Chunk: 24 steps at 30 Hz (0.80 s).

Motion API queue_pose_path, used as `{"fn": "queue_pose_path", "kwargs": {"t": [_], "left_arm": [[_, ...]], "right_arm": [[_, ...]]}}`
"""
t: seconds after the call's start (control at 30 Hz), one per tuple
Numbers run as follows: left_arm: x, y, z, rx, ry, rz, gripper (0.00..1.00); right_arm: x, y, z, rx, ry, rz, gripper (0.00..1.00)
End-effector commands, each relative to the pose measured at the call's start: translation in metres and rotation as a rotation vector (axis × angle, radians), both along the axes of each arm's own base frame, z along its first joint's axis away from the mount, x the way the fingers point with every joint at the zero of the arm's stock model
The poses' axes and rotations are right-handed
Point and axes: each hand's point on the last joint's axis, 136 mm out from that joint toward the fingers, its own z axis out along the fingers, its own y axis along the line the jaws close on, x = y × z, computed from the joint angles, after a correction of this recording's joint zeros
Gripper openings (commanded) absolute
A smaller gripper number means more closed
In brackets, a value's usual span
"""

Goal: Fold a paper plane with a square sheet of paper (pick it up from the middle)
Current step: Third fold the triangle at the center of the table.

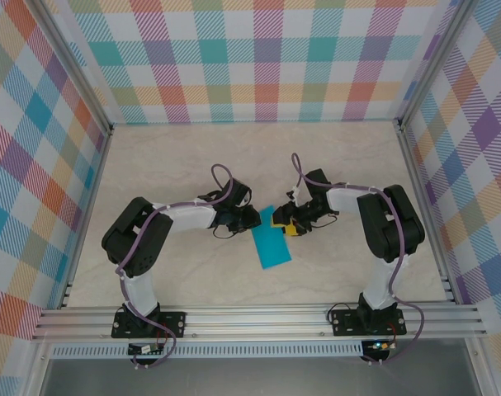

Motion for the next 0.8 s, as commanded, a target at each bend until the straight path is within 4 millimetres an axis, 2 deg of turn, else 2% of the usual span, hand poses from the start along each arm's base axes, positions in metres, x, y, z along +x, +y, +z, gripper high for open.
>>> {"fn": "queue_pose_path", "kwargs": {"t": [0.0, 0.17, 0.37, 0.5, 0.6, 0.77], "left_arm": [[-0.004, 0.0, 0.014, -0.013, -0.021, -0.011, 0.21], [-0.005, 0.0, 0.013, -0.012, -0.019, -0.012, 0.21], [-0.005, -0.005, 0.018, -0.033, -0.029, -0.021, 0.21], [-0.011, -0.01, 0.03, -0.041, -0.067, -0.054, 0.26], [-0.015, -0.007, 0.038, -0.026, -0.096, -0.058, 0.28], [-0.037, -0.005, 0.055, 0.005, -0.199, -0.116, 0.4]], "right_arm": [[0.008, -0.003, 0.005, 0.006, -0.04, 0.013, 0.56], [0.008, 0.003, 0.017, 0.069, -0.042, 0.033, 0.52], [-0.004, -0.002, 0.006, 0.052, -0.004, 0.033, 0.36], [-0.007, -0.003, 0.0, 0.046, 0.013, 0.021, 0.26], [-0.006, -0.003, -0.004, 0.037, 0.039, -0.003, 0.18], [-0.005, -0.005, -0.003, 0.031, 0.055, -0.066, 0.11]]}}
